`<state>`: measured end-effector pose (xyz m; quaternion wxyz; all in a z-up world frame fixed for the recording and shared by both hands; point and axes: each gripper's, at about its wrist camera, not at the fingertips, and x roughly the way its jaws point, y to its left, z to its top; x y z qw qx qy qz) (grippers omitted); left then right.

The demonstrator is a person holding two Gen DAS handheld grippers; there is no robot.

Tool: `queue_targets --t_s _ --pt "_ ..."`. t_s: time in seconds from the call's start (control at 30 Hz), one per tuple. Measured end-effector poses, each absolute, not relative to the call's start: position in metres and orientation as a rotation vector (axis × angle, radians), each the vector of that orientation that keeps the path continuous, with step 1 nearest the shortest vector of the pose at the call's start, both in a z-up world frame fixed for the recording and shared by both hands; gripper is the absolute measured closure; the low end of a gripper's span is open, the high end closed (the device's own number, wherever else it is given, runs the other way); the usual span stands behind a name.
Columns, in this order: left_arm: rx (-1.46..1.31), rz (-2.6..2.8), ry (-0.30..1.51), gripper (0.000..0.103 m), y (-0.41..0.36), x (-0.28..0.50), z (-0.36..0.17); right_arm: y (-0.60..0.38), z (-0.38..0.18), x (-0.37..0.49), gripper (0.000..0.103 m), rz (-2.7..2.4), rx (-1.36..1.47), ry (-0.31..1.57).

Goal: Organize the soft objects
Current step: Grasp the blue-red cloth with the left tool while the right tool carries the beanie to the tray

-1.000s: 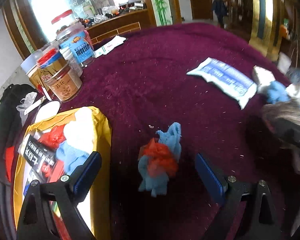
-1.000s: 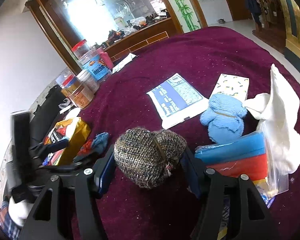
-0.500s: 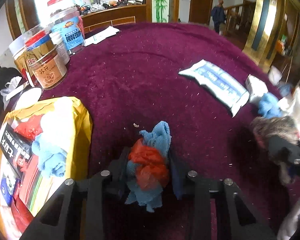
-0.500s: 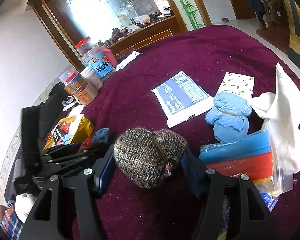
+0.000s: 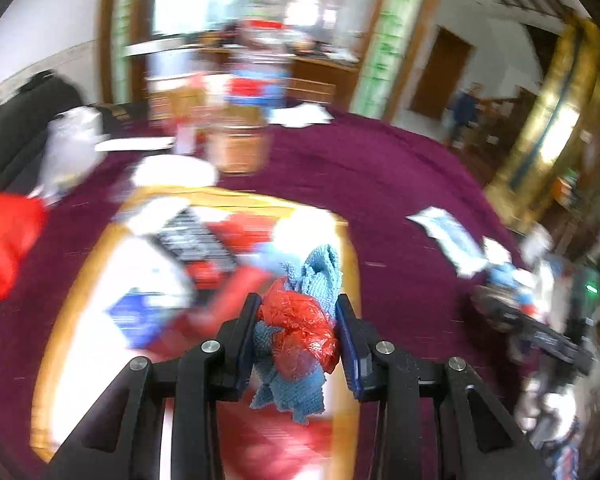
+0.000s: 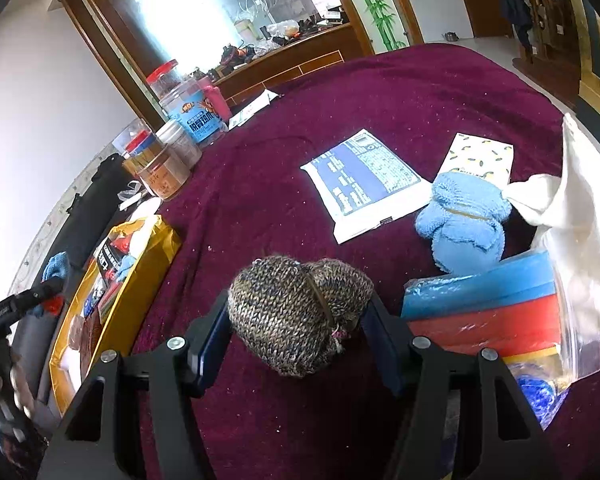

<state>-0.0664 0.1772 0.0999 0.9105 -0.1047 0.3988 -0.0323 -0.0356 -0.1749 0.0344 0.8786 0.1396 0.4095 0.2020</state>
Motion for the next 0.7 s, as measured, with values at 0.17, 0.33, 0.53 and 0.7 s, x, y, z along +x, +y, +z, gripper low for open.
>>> queue_targets --t_s 0.17,0.33,0.53,0.7 --pt "-0.256 0.124 0.857 0.065 0.251 -0.066 0.086 -0.167 0.033 -0.038 0.041 0.416 0.250 0.856" --pt "-0.272 0.217 0.922 0.065 0.292 -0.044 0.060 -0.162 0.033 -0.039 0.041 0.407 0.216 0.855" --pt "-0.278 0.238 0.957 0.065 0.303 -0.028 0.043 -0.160 0.034 -0.038 0.041 0.390 0.198 0.848" --pt "-0.329 0.230 0.965 0.065 0.310 -0.022 0.035 -0.122 0.057 -0.054 0.041 0.474 0.117 0.829"
